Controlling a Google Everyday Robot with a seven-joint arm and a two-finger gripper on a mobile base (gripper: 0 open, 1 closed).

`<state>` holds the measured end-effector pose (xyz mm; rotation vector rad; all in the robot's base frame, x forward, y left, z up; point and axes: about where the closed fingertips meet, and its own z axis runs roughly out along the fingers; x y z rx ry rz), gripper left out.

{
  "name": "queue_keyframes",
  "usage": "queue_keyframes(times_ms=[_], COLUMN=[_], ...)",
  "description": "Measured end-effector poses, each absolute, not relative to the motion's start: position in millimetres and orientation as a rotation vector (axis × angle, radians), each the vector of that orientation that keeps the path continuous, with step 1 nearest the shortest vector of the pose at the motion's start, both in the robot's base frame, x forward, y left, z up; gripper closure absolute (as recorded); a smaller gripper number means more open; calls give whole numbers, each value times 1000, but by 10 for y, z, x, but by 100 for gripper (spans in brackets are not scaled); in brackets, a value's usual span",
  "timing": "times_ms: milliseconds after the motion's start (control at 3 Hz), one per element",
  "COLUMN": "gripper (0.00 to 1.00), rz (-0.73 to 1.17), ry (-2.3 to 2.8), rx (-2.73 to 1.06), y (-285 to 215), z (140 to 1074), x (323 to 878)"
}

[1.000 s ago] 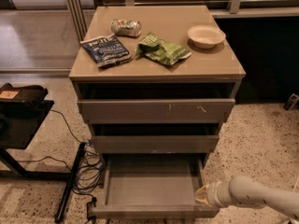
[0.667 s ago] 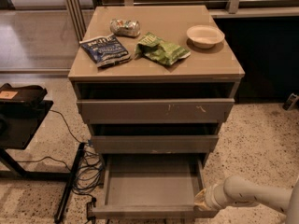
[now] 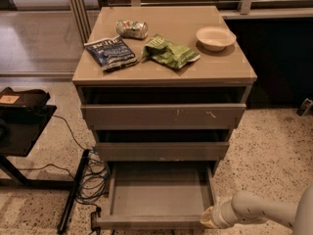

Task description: Close bottom drawer

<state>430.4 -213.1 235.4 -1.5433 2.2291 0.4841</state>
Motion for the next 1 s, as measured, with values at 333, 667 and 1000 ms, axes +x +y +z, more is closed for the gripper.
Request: queue_keyframes(times_ms=[333, 667, 1000], gripper=[100, 100, 100], rz=[552, 583, 585], ry=[2247, 2249, 2241], rx=[-1533, -1535, -1509], y=[-2032, -1931, -1837], z=[2126, 1954, 1734], x=[4051, 3887, 3877])
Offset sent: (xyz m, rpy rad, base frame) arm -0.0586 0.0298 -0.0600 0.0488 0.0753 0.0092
